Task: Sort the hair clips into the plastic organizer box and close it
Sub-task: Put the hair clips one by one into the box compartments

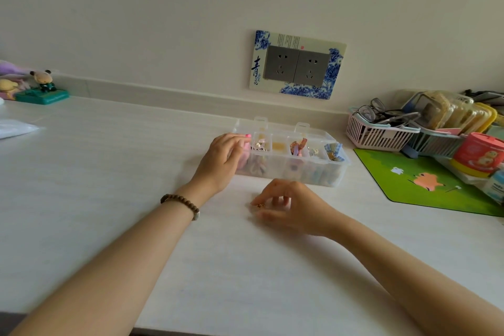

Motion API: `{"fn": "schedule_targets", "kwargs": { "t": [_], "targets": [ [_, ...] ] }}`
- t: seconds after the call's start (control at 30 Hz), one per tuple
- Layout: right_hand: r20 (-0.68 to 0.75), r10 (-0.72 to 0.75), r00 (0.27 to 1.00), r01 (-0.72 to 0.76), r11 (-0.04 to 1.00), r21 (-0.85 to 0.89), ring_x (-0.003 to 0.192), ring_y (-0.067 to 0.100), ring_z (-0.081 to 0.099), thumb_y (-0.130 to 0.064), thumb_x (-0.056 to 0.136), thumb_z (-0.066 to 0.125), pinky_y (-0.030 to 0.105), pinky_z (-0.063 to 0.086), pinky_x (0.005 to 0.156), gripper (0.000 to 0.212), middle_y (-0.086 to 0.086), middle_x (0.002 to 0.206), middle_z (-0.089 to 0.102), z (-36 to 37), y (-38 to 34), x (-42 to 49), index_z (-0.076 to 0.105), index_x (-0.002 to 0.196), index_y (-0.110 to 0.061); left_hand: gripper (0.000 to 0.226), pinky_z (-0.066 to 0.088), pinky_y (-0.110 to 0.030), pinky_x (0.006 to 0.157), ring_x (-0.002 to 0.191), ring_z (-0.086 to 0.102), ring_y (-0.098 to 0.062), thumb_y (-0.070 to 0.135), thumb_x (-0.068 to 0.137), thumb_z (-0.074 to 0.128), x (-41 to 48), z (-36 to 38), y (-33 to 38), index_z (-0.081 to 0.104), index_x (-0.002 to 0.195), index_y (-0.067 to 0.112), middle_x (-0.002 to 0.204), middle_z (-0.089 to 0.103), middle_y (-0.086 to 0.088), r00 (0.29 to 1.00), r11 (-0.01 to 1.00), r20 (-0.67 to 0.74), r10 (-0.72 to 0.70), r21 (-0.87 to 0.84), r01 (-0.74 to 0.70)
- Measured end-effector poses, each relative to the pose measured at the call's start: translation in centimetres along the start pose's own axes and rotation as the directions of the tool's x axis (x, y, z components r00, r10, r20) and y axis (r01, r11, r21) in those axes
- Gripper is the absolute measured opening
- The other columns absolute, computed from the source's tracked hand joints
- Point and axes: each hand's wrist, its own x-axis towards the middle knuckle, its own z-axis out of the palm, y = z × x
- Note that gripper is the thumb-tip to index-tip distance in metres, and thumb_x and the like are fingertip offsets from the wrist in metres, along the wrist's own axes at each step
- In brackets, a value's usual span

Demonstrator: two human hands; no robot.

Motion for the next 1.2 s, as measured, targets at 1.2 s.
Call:
{"fn": "schedule_targets", "kwargs": {
  "t": [1.2],
  "targets": [
    [-0.764,0.144,0.63,-0.24,0.971,-0.015,0.123,0.017,0.044,-0.036,0.086,0.059,0.039,0.034,0.106,0.038,0.002,0.129,0.053,-8.2,3.5,5.1,0.056,0.119,-0.018,0.049,0.027,-0.025,0.107,0.128,0.033,-0.004,0.044,0.093,0.034,-0.3,-0.5,1.6,0.036,0.137,0.024,0.138,0.038,0.013,0.993,0.985,0.024,-0.118,-0.126,0.121]
  ]
}}
